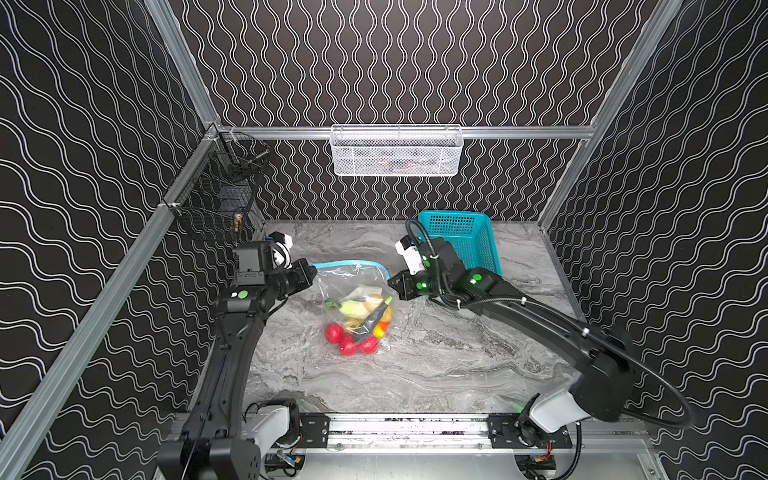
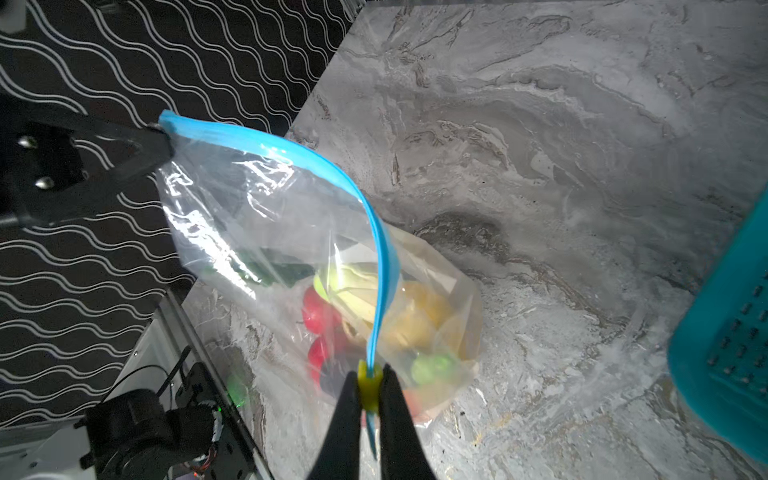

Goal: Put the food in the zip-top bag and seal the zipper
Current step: 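Lower the sealed bag onto the table and open both grippers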

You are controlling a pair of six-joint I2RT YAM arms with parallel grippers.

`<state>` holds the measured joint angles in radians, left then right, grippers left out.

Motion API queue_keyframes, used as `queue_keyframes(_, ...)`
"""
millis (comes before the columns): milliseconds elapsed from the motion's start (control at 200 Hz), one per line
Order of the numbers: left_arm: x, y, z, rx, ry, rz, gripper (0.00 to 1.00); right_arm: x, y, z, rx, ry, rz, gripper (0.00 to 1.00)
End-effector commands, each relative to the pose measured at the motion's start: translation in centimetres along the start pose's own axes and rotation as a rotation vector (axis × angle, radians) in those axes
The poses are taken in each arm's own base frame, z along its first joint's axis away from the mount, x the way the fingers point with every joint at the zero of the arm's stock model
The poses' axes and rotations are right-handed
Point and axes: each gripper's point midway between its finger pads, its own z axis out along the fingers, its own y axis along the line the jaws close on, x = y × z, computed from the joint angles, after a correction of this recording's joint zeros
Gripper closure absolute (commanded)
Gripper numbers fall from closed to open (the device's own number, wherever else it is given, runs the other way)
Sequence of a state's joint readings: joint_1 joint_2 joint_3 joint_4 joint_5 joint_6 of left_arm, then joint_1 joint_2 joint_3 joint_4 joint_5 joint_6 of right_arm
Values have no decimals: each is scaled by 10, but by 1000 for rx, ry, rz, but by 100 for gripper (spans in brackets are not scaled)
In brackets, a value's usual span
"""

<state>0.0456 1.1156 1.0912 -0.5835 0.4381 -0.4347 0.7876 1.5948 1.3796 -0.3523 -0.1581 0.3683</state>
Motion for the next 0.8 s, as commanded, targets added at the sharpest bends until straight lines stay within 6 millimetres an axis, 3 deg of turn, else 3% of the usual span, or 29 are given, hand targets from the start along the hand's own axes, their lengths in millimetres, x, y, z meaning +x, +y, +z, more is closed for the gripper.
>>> queue_keyframes(0, -24, 10, 20, -27, -75, 96, 100, -13, -26, 20, 51, -11, 21, 100)
queue_keyframes(150, -35, 41, 64, -93, -59, 130, 100, -31, -67, 49, 68, -12, 89, 100)
queue_keyframes(260, -43, 49, 91, -68, -78, 163, 100, -49, -86, 63, 66, -28, 111, 100)
queue_keyframes(335, -45, 54, 111, -51, -70, 197, 100, -49, -105, 84, 97, -16, 116, 100)
queue_keyframes(586, -51, 89, 173, -87, -32, 242, 100, -70, -135, 127, 71, -64, 141, 100)
queue_keyframes(796, -48, 108, 212, -79, 28, 235, 99, -68, -156, 175, 51, -26, 152, 95)
